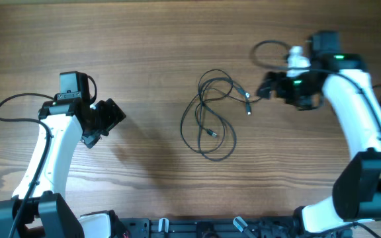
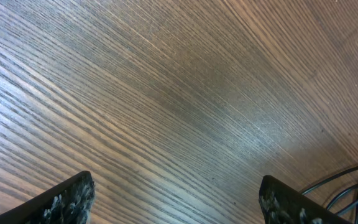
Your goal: Untangle cables
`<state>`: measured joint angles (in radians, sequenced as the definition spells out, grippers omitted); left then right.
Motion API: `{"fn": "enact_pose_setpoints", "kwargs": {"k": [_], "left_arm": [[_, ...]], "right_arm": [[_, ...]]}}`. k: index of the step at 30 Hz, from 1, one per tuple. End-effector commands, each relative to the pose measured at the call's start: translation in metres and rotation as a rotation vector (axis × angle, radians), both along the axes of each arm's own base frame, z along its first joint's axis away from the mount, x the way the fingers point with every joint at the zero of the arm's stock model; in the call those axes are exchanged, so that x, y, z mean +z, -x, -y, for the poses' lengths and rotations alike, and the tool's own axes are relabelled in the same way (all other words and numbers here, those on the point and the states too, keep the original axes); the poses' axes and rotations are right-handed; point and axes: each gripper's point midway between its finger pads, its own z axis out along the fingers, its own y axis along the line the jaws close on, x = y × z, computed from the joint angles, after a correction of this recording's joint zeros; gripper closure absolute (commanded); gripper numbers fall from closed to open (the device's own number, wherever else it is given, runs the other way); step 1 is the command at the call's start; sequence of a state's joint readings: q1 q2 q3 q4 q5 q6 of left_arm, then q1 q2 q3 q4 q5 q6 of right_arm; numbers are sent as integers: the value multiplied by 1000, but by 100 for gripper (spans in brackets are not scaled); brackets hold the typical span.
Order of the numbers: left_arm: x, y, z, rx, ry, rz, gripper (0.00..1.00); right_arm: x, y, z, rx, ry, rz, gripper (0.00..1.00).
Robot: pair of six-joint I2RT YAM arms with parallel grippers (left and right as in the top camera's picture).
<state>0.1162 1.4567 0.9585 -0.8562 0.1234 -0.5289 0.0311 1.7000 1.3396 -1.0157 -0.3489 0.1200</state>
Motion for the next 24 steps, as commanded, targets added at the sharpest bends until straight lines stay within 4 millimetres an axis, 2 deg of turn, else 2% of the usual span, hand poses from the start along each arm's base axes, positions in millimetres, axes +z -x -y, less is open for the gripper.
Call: {"fn": "enact_pose_setpoints", "kwargs": {"k": [1, 6, 11, 17, 24], "left_arm": [[0, -1, -3, 7, -9, 3, 13], [0, -2, -3, 8, -9, 3, 13], [0, -1, -3, 8, -9, 2, 13], [0, -1, -3, 8, -9, 2, 13], [0, -2, -3, 7, -9, 3, 13]], "right_arm": [[-12, 7, -39, 167, 80, 30, 3], [-24, 23, -96, 308, 70, 67, 9], [-37, 33, -139, 297, 37, 102, 11], [-51, 34, -169, 218, 42, 163, 15], [-59, 30, -182, 300, 66, 127, 18]]}}
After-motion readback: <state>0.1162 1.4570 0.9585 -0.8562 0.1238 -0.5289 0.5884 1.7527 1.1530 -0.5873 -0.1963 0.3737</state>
